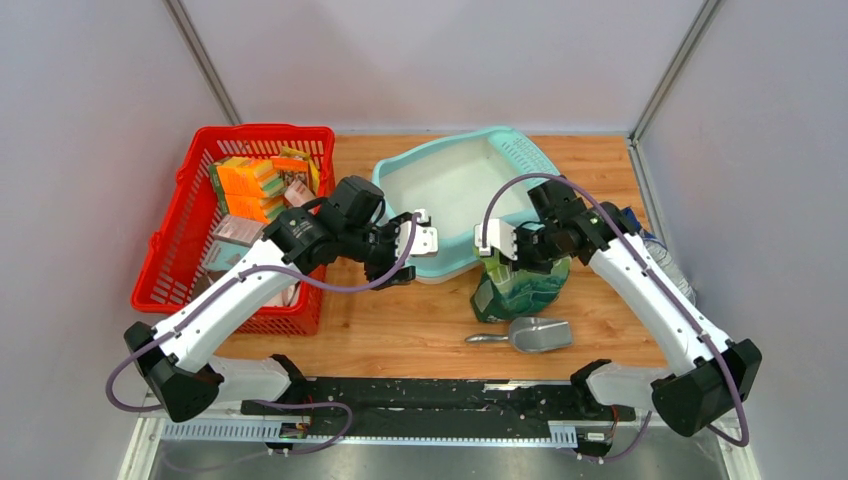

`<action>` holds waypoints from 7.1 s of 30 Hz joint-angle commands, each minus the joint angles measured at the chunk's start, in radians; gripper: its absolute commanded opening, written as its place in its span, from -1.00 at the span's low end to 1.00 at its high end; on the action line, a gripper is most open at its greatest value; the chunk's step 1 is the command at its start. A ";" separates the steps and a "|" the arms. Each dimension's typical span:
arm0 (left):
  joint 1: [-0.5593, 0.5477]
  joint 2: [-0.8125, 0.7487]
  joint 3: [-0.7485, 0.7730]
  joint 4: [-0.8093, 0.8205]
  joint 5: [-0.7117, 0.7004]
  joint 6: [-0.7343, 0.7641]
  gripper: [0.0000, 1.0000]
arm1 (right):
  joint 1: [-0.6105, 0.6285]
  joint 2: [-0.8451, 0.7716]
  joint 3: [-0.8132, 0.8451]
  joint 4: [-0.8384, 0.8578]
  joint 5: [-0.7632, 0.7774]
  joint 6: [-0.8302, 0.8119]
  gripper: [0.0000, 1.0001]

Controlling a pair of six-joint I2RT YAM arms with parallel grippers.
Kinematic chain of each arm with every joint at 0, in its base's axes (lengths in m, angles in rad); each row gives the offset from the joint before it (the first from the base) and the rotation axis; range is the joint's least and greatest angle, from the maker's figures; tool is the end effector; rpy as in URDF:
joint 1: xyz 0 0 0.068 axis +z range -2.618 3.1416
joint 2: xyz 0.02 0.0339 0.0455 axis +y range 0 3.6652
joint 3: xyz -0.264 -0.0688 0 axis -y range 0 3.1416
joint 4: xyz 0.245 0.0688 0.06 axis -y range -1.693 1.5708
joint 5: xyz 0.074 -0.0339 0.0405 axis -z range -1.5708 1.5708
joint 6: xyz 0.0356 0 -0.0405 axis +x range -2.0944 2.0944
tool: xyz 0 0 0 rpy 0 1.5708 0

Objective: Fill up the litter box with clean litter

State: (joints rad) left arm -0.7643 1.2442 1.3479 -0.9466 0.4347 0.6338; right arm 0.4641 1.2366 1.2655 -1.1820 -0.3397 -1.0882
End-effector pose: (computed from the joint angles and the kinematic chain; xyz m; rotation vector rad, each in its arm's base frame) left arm 0.1654 -0.1793 0.3692 1.6864 1.6946 -0.5842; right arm 0.1916 0.1092 0.3316 -1.9118 1.8110 0.2583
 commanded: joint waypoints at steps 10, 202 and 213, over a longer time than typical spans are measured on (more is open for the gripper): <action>-0.004 -0.023 0.008 0.034 0.036 -0.008 0.45 | -0.051 -0.020 0.370 -0.099 -0.097 0.138 0.53; 0.040 0.440 0.438 0.170 0.099 -0.523 0.47 | -0.536 0.332 0.230 -0.026 -0.645 0.630 0.72; 0.048 0.413 0.361 0.180 0.076 -0.537 0.55 | -0.483 0.564 0.336 -0.484 -0.778 0.255 0.63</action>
State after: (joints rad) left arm -0.7208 1.7107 1.7168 -0.7750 0.5167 0.1101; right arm -0.0444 1.7771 1.5463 -1.3037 -1.0191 -0.6548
